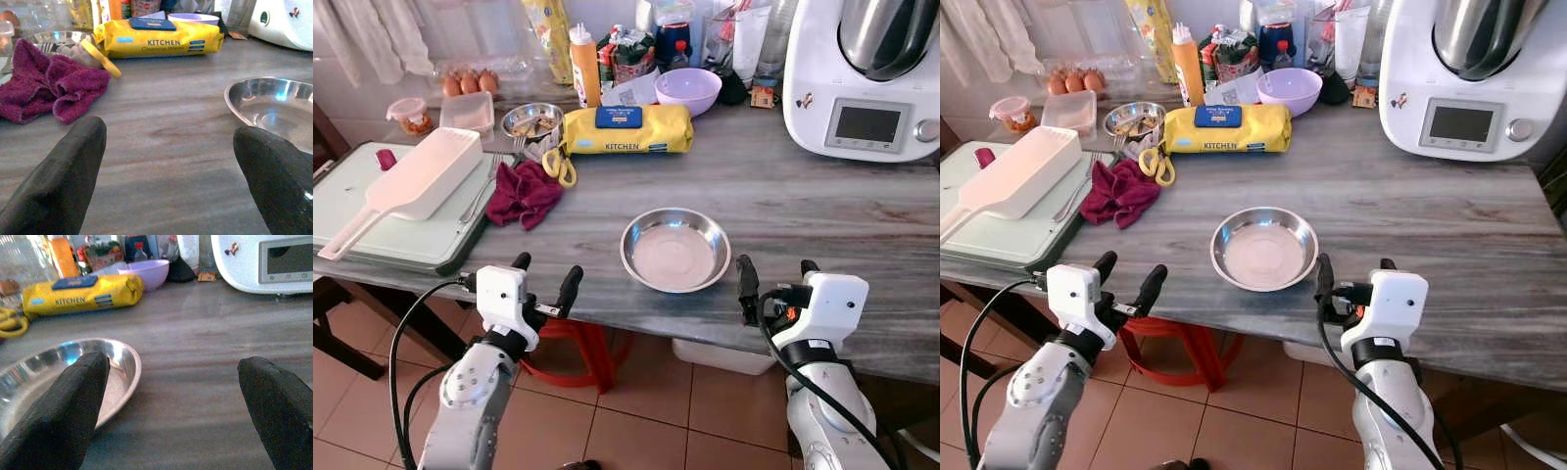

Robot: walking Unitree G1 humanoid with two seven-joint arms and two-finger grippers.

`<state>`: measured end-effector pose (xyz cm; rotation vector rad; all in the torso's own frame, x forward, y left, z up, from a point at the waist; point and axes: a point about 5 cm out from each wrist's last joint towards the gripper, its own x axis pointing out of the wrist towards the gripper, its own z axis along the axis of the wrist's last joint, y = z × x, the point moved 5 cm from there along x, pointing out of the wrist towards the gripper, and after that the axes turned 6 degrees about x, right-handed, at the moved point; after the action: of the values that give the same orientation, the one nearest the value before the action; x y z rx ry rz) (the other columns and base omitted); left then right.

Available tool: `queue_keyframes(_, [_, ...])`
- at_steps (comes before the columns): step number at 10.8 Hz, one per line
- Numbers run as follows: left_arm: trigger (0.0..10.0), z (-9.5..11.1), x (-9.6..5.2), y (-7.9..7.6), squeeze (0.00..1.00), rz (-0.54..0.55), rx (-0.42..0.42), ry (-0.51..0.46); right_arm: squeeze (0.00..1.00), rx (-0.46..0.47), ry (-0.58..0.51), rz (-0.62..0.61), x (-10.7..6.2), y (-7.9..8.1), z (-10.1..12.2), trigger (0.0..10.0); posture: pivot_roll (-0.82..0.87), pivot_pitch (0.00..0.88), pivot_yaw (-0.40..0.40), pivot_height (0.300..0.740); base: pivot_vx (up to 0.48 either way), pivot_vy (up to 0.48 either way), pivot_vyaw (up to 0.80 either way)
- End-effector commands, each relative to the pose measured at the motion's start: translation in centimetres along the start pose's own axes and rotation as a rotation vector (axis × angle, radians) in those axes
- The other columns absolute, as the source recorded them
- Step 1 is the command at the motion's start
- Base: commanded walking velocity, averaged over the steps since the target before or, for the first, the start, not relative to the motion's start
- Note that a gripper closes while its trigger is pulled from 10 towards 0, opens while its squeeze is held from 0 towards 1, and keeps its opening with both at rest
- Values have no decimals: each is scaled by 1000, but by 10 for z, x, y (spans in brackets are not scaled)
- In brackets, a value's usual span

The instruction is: Setting the table

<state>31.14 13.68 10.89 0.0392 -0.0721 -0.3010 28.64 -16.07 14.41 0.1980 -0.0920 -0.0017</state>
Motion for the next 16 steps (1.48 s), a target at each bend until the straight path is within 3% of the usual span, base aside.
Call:
queue_keyframes(1, [10000, -11, -3, 0, 0, 20, 10, 52, 1000, 20, -27, -9, -2, 0, 8, 10000, -75, 80, 95, 740, 0, 0, 0])
queue_keyframes(2, [10000, -12, -4, -2, 0, 17, 12, 56, 1000, 18, -28, -9, -2, 0, 8, 10000, -73, 81, 95, 740, 0, 0, 0])
queue_keyframes(3, [10000, -13, -5, 0, 0, 35, 9, 65, 0, 16, 16, -54, 0, -7, 1, 10000, -70, 82, 96, 740, 0, 0, 0])
queue_keyframes(5, [10000, -16, -5, 5, 0, 66, -4, 76, 0, -34, 32, -70, 5, -10, 2, 10000, -68, 88, 96, 740, 0, 0, 0])
queue_keyframes(6, [10000, -18, -6, 5, 0, 66, 29, 87, 0, -138, 41, -96, 12, -13, 1, 10000, -68, 90, 95, 740, 0, 0, 0])
queue_keyframes(7, [10000, -19, -6, 5, 0, 72, 40, 92, 0, -2, 55, 43, 13, 3, 0, 10000, -68, 90, 95, 740, 0, 0, 0])
queue_keyframes(8, [10000, -19, -5, 7, 0, 86, 46, 95, 0, -102, 39, -12, 16, -6, 2, 10000, -67, 90, 93, 740, 0, 0, 0])
queue_keyframes(10, [10000, -18, -7, 15, 0, 146, 71, 91, 0, -67, 29, 16, 13, -1, 5, 10000, -74, 91, 95, 740, 0, 0, 0])
queue_keyframes(13, [10000, -32, -41, 40, 0, 244, 123, 150, 0, -115, 7, 51, 6, -2, 7, 10000, -73, 91, 84, 740, 0, 0, 0])
queue_keyframes(14, [10000, -35, -46, 40, 0, 258, 128, 158, 0, -101, 23, 37, 3, -5, 3, 10000, -69, 92, 80, 740, 0, 0, 0])
queue_keyframes(16, [10000, -34, -40, 32, 0, 250, 123, 149, 0, -94, 40, 61, 5, 1, -1, 10000, -67, 96, 76, 740, 0, 0, -341])
